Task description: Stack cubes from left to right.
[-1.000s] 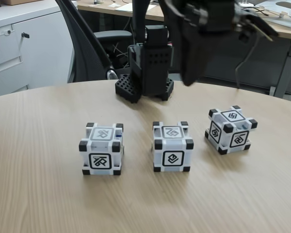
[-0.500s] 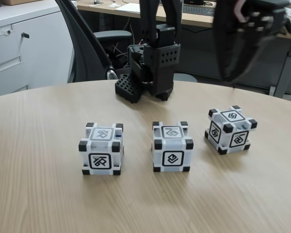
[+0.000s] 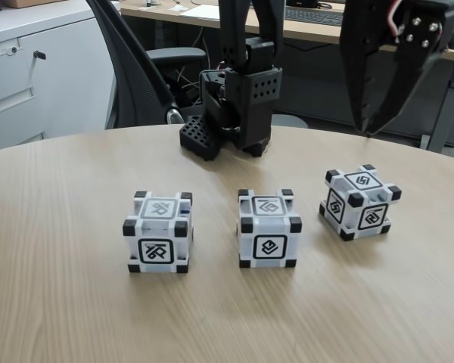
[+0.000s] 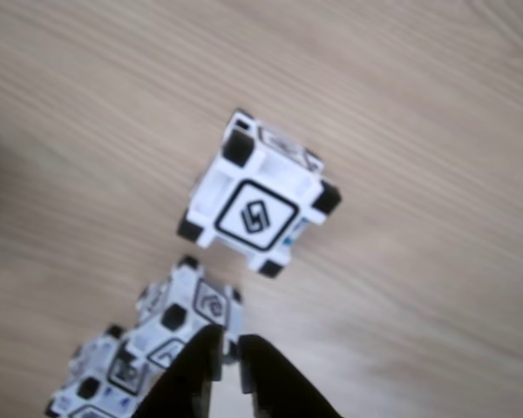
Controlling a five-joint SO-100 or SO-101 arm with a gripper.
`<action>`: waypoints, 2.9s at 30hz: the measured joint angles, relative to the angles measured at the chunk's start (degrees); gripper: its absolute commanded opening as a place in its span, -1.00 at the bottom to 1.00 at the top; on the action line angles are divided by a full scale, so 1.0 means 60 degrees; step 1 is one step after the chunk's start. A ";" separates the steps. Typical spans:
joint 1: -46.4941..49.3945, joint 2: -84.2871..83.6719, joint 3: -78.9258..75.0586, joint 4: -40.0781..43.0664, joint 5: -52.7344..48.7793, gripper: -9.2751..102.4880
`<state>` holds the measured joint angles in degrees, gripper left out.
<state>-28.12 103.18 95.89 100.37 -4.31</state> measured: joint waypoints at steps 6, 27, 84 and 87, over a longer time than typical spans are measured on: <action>0.0000 0.0000 0.0000 0.0000 0.0938 -0.84; 0.0762 -0.0718 0.0000 0.0000 0.3867 -0.49; -0.1172 -0.2271 0.0000 0.0000 0.5991 0.09; -0.1172 -0.2285 0.0000 0.0000 0.6021 0.08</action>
<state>-35.16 89.47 95.89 100.37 31.82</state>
